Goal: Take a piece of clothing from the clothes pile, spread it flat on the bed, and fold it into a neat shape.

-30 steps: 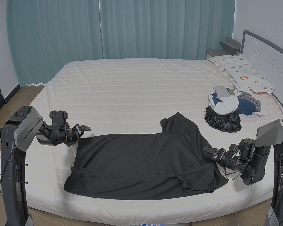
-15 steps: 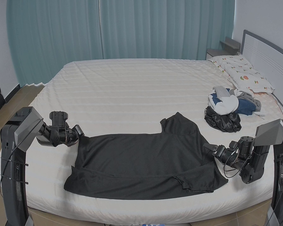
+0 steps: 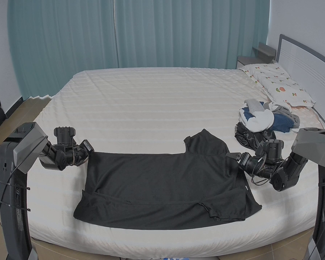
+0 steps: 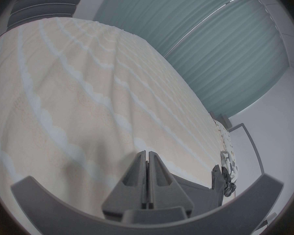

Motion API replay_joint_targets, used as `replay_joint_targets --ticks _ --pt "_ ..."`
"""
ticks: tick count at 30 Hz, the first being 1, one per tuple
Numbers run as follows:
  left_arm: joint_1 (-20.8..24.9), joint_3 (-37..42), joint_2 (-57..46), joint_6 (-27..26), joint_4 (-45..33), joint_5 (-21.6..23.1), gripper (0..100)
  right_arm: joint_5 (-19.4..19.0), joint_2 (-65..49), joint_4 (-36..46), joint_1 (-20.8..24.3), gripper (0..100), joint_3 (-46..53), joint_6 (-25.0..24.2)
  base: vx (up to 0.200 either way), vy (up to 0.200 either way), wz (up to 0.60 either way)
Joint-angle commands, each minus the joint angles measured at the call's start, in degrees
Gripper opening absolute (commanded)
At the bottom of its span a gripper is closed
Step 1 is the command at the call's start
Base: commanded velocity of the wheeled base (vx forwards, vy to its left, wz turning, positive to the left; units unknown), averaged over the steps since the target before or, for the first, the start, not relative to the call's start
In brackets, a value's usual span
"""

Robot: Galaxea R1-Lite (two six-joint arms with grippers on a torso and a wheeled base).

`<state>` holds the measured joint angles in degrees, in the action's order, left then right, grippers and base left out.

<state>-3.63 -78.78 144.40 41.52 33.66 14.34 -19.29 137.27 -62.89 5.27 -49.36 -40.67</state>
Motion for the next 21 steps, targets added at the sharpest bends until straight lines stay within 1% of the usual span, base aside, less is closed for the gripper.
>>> replay_joint_targets --ticks 1,4,9,11,12,15,18,21 --pt "-0.8 2.9 -3.5 0.7 1.1 0.0 0 0.1 -0.9 5.7 1.9 100 -8.4 2.5 0.0 0.0 0.0" --pt "-1.2 2.9 -3.3 0.7 1.3 0.0 0 0.2 0.5 9.3 2.8 100 -12.4 5.0 0.0 0.0 0.0" --pt "-1.6 3.3 -3.0 1.5 3.1 0.3 0 0.4 3.1 16.1 2.9 100 -20.2 10.1 0.0 0.0 0.0" --pt "-1.6 3.4 -2.8 2.5 4.0 0.3 0 1.4 4.0 17.7 2.9 100 -22.4 11.0 0.0 0.0 0.0" --pt "-1.6 3.5 -2.8 4.1 4.7 0.5 0 3.1 3.9 20.5 2.9 100 -23.8 11.9 0.0 0.0 0.0" --pt "-1.6 3.9 -2.8 4.5 4.9 0.5 0 3.8 2.0 26.6 2.4 100 -22.7 13.6 0.0 0.0 0.0" --pt "-1.6 3.8 -2.8 4.5 4.9 0.5 0 3.7 1.5 26.5 1.1 100 -20.9 14.8 0.0 0.0 0.0" --pt "-1.5 3.9 -2.8 4.5 4.8 0.5 0 3.7 1.0 25.2 -0.3 100 -18.6 14.9 0.0 0.0 0.0"
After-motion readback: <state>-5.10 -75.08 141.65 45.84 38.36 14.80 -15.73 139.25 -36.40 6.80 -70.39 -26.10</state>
